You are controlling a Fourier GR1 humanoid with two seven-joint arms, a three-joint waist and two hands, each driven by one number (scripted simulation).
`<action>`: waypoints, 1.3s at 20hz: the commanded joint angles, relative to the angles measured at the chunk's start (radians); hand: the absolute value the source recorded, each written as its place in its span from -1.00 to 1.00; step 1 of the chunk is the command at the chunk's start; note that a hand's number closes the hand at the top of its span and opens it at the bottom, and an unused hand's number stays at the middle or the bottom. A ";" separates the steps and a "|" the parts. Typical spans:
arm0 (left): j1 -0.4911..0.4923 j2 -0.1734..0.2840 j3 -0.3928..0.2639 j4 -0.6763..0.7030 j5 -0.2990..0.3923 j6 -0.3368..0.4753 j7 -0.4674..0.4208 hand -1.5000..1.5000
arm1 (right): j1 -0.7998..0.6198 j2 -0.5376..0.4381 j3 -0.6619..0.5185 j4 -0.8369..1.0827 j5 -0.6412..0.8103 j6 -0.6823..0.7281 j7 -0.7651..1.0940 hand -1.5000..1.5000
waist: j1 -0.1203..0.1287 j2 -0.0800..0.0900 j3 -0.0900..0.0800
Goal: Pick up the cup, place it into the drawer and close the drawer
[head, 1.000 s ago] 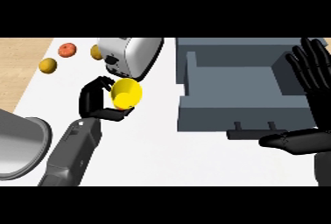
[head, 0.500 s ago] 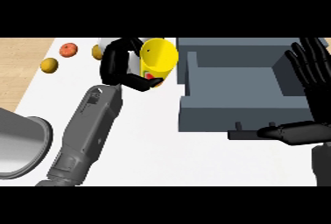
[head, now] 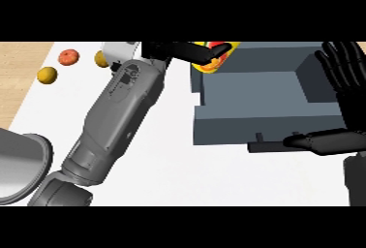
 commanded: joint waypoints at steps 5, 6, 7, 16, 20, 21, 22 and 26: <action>-0.217 -0.001 -0.081 0.242 0.047 0.122 0.165 1.00 | 0.026 0.034 0.040 -0.003 0.035 -0.009 -0.038 -1.00 | -0.023 0.011 0.001; -0.195 -0.001 -0.135 0.268 0.097 0.126 0.128 1.00 | 0.005 0.031 0.033 0.015 0.021 -0.003 -0.040 -1.00 | -0.043 0.015 0.001; -0.240 -0.001 -0.145 0.291 0.104 0.155 0.166 1.00 | -0.062 0.007 0.025 0.011 0.004 0.003 -0.003 -1.00 | -0.051 0.017 0.001; -0.195 -0.001 -0.312 0.426 0.119 0.074 0.197 1.00 | -0.020 0.021 0.060 -0.051 -0.018 0.031 0.009 -1.00 | -0.134 0.030 0.002; -0.156 -0.001 -0.367 0.421 0.139 0.041 0.170 1.00 | -0.086 0.022 0.057 0.038 -0.014 0.036 -0.027 -1.00 | -0.145 0.047 0.002; -0.162 -0.001 -0.366 0.420 0.151 0.049 0.181 -1.00 | -0.075 0.040 0.084 0.023 -0.011 0.043 -0.040 -1.00 | -0.173 0.054 0.002; -0.146 -0.001 -0.374 0.408 0.166 0.052 0.171 -1.00 | -0.051 0.031 0.069 0.022 -0.029 0.057 -0.046 -1.00 | -0.163 0.045 0.002; -0.108 -0.001 -0.351 0.369 0.235 0.056 0.082 -1.00 | -0.084 0.050 0.118 0.034 -0.077 0.110 -0.030 -1.00 | -0.170 0.052 0.001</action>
